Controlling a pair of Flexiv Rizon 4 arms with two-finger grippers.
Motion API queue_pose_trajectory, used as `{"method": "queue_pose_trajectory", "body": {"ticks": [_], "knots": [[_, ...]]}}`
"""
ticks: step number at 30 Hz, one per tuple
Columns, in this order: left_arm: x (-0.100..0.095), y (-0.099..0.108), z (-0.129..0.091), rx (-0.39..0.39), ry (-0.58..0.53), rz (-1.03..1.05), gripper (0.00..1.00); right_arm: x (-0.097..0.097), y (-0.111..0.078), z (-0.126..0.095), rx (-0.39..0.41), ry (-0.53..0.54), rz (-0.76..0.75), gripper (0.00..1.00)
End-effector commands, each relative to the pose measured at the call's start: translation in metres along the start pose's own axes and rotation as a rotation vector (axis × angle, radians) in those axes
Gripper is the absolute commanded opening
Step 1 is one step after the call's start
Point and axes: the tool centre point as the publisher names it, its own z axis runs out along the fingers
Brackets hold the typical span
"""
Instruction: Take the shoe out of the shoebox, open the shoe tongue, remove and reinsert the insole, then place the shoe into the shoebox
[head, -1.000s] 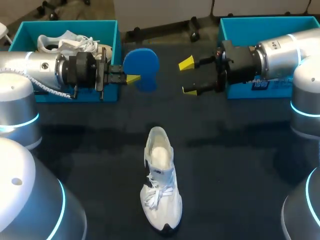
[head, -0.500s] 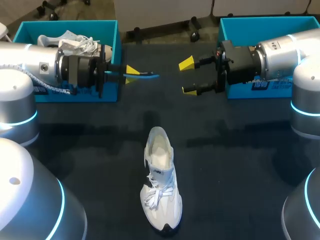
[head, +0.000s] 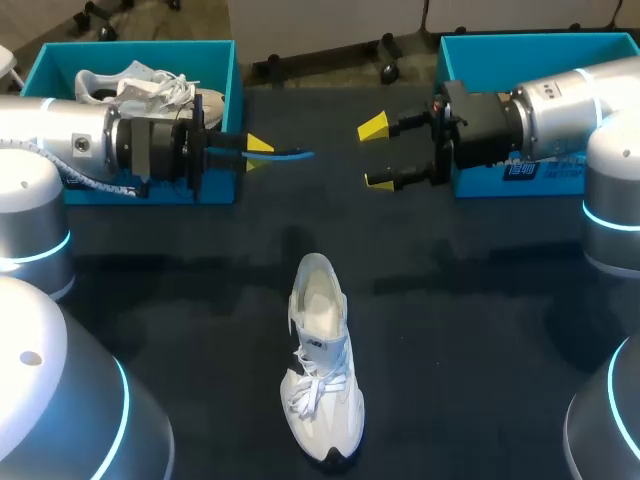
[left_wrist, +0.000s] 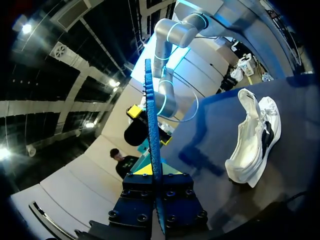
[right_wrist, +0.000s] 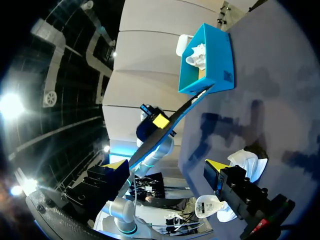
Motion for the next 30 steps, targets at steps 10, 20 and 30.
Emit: {"method": "queue_pose_trajectory", "body": {"ticks": [10,20,30], "knots": [[0.01,-0.001,0.002,-0.032,0.023,0.151,0.0,-0.001,0.001,0.002,0.0,0.0,-0.001,1.0],[0.015,0.004,0.004,-0.061,-0.034,0.283,0.0,-0.001,0.001,0.002,0.0,0.0,-0.001,1.0],[0.005,-0.008,0.015,-0.038,-0.068,0.367,0.0,-0.004,0.0,0.02,0.033,-0.018,-0.018,1.0]]}}
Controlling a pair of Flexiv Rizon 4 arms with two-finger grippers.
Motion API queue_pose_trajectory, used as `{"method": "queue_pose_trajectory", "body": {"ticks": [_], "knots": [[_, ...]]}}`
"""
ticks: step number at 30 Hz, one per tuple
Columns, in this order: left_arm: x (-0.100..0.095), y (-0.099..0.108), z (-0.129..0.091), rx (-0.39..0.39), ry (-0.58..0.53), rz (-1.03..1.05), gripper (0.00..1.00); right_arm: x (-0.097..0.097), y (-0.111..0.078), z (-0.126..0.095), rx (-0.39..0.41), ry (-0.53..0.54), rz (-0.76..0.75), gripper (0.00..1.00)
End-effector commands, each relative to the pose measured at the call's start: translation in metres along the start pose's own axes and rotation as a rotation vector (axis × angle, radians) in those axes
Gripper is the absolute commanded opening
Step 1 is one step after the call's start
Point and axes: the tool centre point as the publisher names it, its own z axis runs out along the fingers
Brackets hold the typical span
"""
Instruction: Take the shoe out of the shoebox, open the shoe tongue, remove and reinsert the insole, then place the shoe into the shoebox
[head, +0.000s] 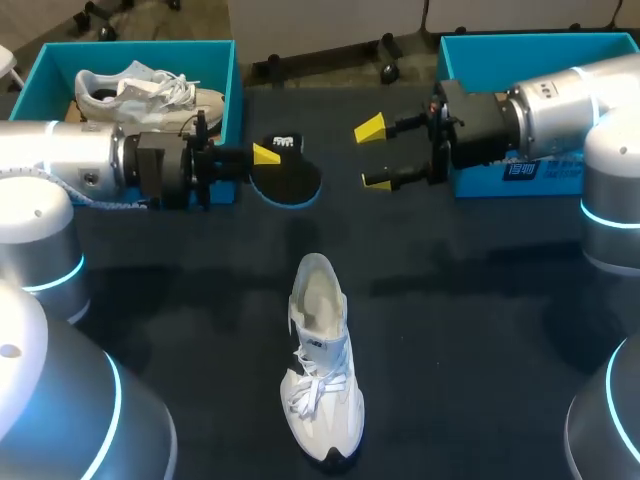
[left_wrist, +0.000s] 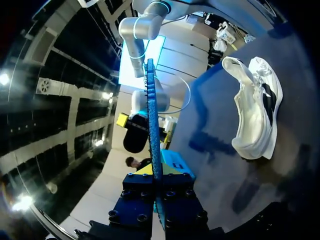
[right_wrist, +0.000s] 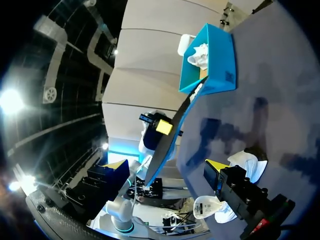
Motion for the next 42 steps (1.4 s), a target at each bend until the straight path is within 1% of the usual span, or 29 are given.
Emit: {"method": "queue_pose_trajectory", "body": {"ticks": [1,4,26,27,30,35,39,41,42], "knots": [[-0.001,-0.003,0.005,0.007,-0.015,0.02,0.0,-0.003,0.004,0.014,0.018,-0.005,0.007,1.0],[-0.005,-0.004,0.007,-0.013,-0.034,0.071,0.0,-0.01,0.003,0.022,0.011,0.017,0.011,1.0],[-0.005,-0.004,0.007,-0.013,-0.034,0.071,0.0,-0.01,0.003,0.022,0.011,0.017,0.011,1.0],[-0.006,-0.001,0.009,-0.034,-0.028,0.088,0.0,-0.01,0.003,0.022,0.011,0.017,0.011,1.0],[-0.011,0.005,0.014,-0.004,-0.009,0.159,0.0,-0.01,0.003,0.022,0.011,0.017,0.011,1.0],[-0.016,0.008,0.013,0.038,-0.024,0.245,0.0,-0.01,0.003,0.022,0.011,0.017,0.011,1.0],[-0.018,0.01,0.011,0.049,-0.022,0.333,0.0,-0.01,0.003,0.022,0.011,0.017,0.011,1.0],[-0.017,0.013,0.01,0.07,-0.026,0.346,0.0,-0.01,0.003,0.022,0.011,0.017,0.011,1.0],[-0.017,0.015,0.01,0.055,-0.021,0.374,0.0,-0.011,0.004,0.023,0.007,0.013,0.009,1.0]]}}
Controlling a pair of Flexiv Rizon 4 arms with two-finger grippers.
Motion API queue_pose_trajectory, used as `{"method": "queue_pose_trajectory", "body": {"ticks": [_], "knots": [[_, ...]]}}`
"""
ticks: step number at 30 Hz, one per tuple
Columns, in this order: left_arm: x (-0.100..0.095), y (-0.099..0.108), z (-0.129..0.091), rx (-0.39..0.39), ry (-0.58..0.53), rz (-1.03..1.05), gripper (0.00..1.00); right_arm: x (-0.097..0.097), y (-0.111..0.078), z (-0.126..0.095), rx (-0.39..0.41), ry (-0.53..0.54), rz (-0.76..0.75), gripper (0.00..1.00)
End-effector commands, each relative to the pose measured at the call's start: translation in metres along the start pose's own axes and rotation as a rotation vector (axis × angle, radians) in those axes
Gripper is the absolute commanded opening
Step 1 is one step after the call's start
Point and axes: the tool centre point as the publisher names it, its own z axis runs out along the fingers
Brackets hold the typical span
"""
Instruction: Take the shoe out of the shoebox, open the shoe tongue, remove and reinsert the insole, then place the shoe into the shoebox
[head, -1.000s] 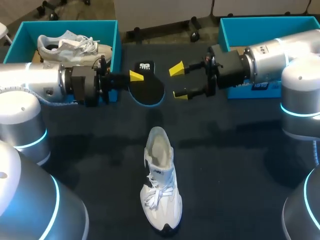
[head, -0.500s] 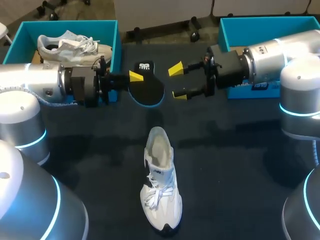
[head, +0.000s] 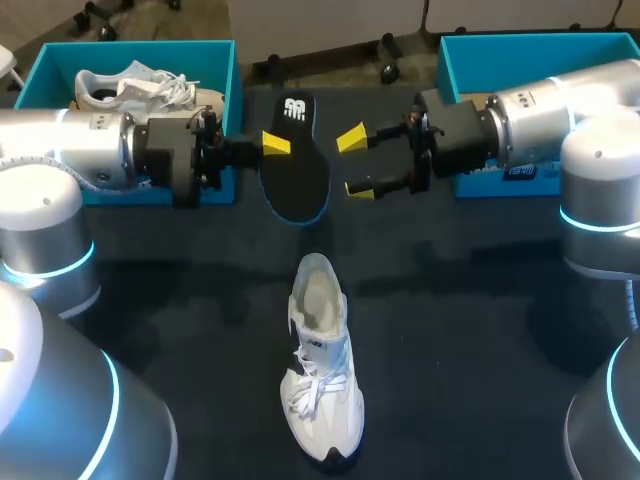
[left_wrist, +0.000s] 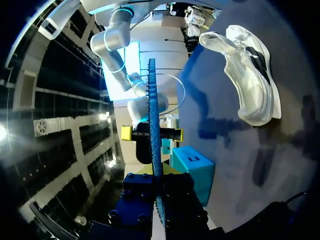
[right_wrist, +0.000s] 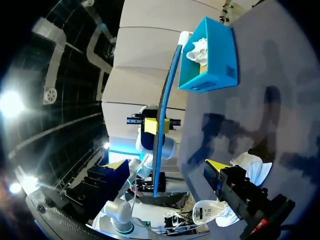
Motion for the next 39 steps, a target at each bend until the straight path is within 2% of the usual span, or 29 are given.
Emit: {"method": "queue_pose_trajectory", "body": {"ticks": [1,5,12,22,23,26,30,32,33,39], "knots": [[0.006,0.011,-0.001,0.025,-0.003,0.055,0.0,-0.003,0.003,0.003,-0.01,0.001,-0.006,1.0],[0.006,0.012,-0.002,0.066,-0.04,0.09,0.0,-0.003,0.007,0.011,-0.028,-0.017,-0.01,1.0],[0.005,0.016,0.002,0.054,-0.051,0.135,0.0,-0.003,0.012,0.021,-0.066,-0.032,-0.038,1.0],[0.005,0.022,0.015,0.048,-0.035,0.14,0.0,-0.008,0.015,0.035,-0.058,-0.065,-0.084,1.0],[0.004,0.021,0.016,0.049,-0.036,0.141,0.0,-0.009,0.015,0.036,-0.067,-0.068,-0.092,0.87],[0.003,0.021,0.02,0.051,-0.037,0.146,0.0,-0.009,0.015,0.037,-0.074,-0.06,-0.127,0.61],[0.004,0.021,0.022,0.053,-0.035,0.145,0.0,-0.007,0.014,0.037,-0.08,-0.059,-0.158,0.61],[0.004,0.02,0.023,0.055,-0.034,0.144,0.0,-0.007,0.014,0.037,-0.083,-0.061,-0.161,0.56],[0.004,0.02,0.023,0.057,-0.036,0.144,0.0,-0.007,0.014,0.037,-0.085,-0.066,-0.163,0.51],[0.004,0.018,0.026,0.062,-0.036,0.146,0.0,-0.008,0.019,0.036,-0.085,-0.073,-0.171,0.45]]}}
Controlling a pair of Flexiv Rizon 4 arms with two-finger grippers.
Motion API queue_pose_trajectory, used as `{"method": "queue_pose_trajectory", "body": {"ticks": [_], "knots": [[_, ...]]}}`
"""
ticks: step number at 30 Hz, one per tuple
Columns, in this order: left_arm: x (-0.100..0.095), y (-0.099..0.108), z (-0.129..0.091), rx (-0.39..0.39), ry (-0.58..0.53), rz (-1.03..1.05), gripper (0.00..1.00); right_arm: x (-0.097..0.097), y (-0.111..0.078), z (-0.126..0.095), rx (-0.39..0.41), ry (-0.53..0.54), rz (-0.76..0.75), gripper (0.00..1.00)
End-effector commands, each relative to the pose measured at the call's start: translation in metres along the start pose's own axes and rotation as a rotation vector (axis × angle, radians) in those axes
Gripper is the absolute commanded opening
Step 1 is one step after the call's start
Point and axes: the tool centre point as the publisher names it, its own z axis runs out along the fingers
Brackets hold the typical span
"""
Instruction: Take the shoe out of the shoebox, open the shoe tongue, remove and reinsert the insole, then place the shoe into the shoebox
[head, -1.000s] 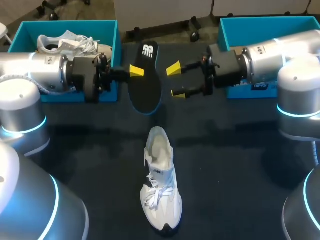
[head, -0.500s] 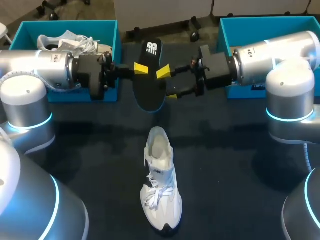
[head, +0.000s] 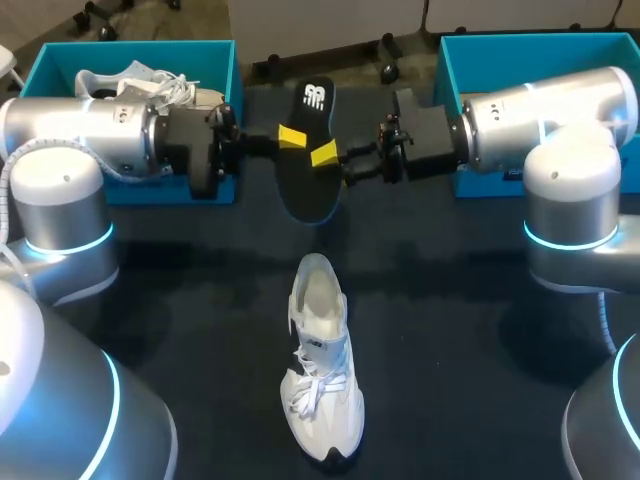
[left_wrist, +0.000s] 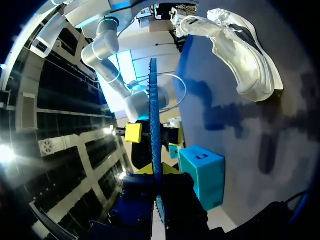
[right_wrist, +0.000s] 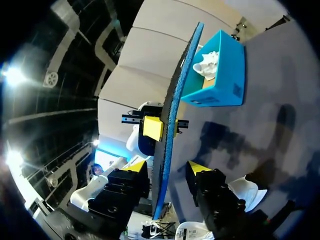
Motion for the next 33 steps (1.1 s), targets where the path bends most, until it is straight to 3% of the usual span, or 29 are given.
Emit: {"method": "queue_pose_trajectory", "body": {"ticks": [1,28,30,33], "knots": [[0.0011,0.0006,0.0024,0.001,0.002,0.008,0.0,0.0013,0.0026,0.0014,0.006,-0.007,0.0,0.45],[0.0014,-0.0005,0.0087,-0.054,-0.01,0.047,0.0,-0.0016,0.0024,-0.0002,-0.001,0.006,0.0,0.28],[0.0014,-0.0005,0.009,-0.057,-0.012,0.048,0.0,-0.0017,0.0027,-0.0001,-0.002,0.007,0.0,0.24],[0.0018,-0.0001,0.0097,-0.067,-0.014,0.05,0.0,-0.0018,0.0036,0.0,-0.004,0.009,0.001,0.0]]}}
